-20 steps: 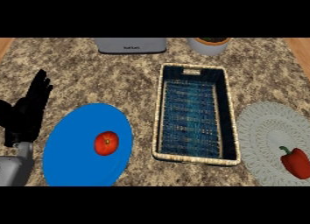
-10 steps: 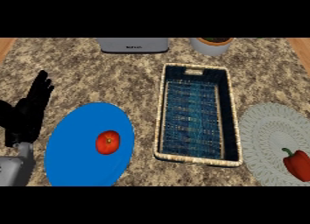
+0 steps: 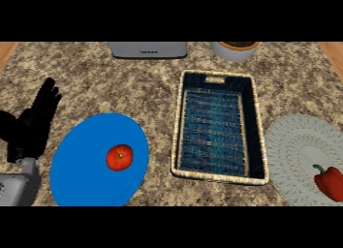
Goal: Pick the bell pepper from the placemat and place it in the basket
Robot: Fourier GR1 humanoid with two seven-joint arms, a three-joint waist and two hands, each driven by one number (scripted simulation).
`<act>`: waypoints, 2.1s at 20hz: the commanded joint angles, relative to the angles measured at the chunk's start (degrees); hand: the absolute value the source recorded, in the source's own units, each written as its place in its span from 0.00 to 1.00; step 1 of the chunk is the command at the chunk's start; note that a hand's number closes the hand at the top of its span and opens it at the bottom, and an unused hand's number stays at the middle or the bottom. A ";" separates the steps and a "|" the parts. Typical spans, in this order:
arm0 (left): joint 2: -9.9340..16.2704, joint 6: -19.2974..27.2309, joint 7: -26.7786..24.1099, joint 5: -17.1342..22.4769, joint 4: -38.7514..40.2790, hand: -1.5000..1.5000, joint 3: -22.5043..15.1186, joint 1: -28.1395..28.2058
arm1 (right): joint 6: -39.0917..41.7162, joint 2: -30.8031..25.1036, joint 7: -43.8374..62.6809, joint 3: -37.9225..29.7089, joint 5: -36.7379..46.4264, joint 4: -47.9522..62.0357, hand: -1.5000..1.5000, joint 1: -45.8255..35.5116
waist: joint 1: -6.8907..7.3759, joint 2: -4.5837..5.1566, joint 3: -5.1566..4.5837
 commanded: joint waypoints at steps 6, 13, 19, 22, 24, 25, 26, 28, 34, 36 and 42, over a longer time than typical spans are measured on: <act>-0.51 -2.70 1.11 -0.37 1.33 0.50 3.97 -2.88 | -4.13 6.27 -9.26 -1.19 8.91 1.10 0.00 1.99 | -0.25 -0.02 -0.02; -2.15 -3.30 1.49 -2.91 1.87 0.50 4.93 -3.82 | -4.78 12.23 -8.95 0.08 12.56 1.69 0.00 -0.11 | -0.15 0.01 -0.02; -3.96 -4.53 2.67 -3.95 0.65 0.50 5.34 -2.91 | -2.59 11.28 -11.46 -2.87 14.22 7.17 0.00 -3.96 | -0.01 0.02 -0.02; -5.93 -3.53 0.97 -6.12 -1.41 0.50 4.01 0.25 | -5.08 14.88 -11.14 -0.34 17.89 4.75 0.00 -1.95 | -0.03 0.00 -0.02; -3.29 -6.28 5.18 -3.89 -3.67 0.50 6.44 -0.70 | -5.29 13.16 -13.03 -2.13 18.48 9.56 0.00 -4.14 | 0.08 0.00 -0.01; -5.70 -3.24 0.42 -7.14 3.62 0.50 5.11 -4.16 | -7.04 13.51 -12.52 -1.01 20.64 10.17 0.00 -4.45 | -0.10 0.06 -0.02; -4.02 -6.30 2.03 -5.02 -0.64 0.50 6.43 -1.37 | -7.95 14.94 -11.64 -0.41 21.73 9.72 0.00 -4.77 | 0.05 0.01 -0.02; -4.97 -6.46 2.30 -4.38 0.01 0.50 6.43 -1.96 | -8.80 15.59 -11.06 1.03 24.07 9.56 0.00 -4.52 | 0.05 0.02 -0.02; -4.71 -7.15 2.32 -6.24 -0.98 0.50 7.75 -0.39 | -8.38 15.90 -12.30 -0.66 24.76 11.25 0.00 -4.89 | 0.02 -0.01 -0.02; -6.81 -6.52 -3.39 -6.91 1.41 0.50 7.10 0.74 | -11.04 17.21 -13.40 0.97 26.39 15.71 0.00 -7.84 | 0.11 0.02 -0.02; -5.13 -8.83 -2.16 -6.08 6.24 0.50 9.71 -3.49 | -10.41 16.14 -12.72 1.50 28.42 19.26 0.00 -11.66 | 0.08 0.05 -0.02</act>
